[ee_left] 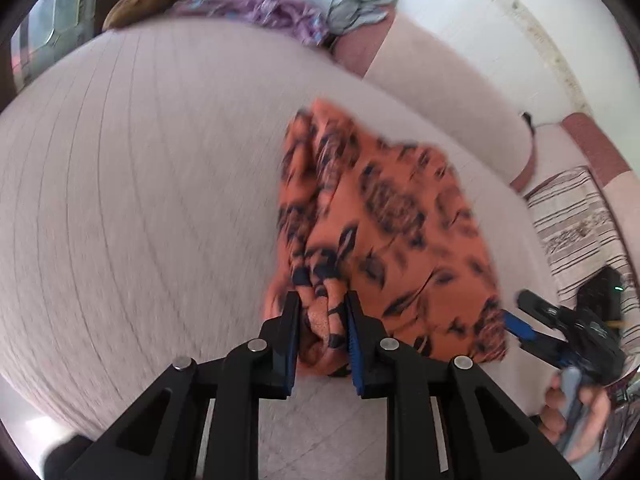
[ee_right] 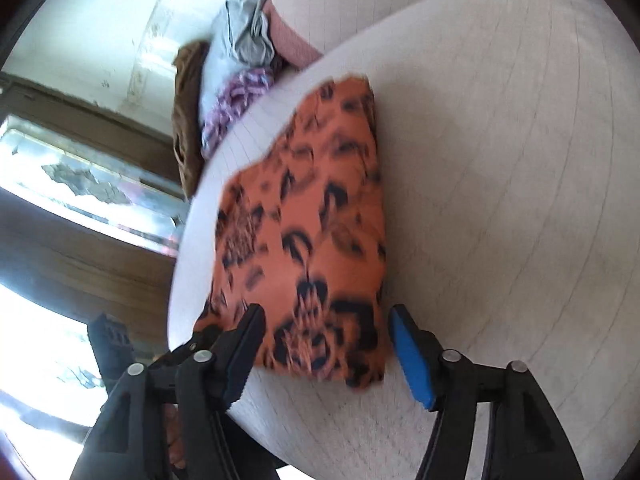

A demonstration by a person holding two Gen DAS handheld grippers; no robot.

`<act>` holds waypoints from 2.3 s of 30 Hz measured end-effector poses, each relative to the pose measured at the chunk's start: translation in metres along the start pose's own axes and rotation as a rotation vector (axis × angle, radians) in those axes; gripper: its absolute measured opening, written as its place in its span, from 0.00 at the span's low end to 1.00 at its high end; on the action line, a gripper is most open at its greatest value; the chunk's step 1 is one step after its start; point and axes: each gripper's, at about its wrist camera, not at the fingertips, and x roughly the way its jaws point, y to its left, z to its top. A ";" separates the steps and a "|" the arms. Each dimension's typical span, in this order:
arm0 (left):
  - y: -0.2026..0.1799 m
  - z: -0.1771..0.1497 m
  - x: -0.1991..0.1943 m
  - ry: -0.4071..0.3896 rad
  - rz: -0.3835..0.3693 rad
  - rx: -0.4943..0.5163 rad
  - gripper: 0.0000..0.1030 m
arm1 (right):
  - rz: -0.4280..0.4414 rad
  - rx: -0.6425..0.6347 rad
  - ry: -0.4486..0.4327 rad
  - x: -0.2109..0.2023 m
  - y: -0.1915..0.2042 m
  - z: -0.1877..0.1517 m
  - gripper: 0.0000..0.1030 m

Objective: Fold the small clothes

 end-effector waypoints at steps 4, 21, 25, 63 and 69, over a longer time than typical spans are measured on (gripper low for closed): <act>-0.005 0.047 0.005 -0.043 -0.013 0.037 0.40 | 0.001 0.006 0.005 0.012 -0.004 0.038 0.69; 0.023 0.094 0.092 0.069 -0.036 -0.046 0.14 | -0.178 -0.090 0.087 0.083 0.011 0.058 0.68; 0.005 0.061 0.040 -0.013 -0.041 0.046 0.26 | -0.095 0.005 0.044 0.055 -0.003 0.042 0.71; 0.009 0.014 0.007 -0.060 -0.038 -0.085 0.67 | 0.090 0.177 -0.116 -0.040 -0.019 -0.034 0.77; 0.002 0.037 0.062 0.055 -0.025 -0.031 0.66 | 0.044 0.068 0.003 0.016 -0.003 0.039 0.77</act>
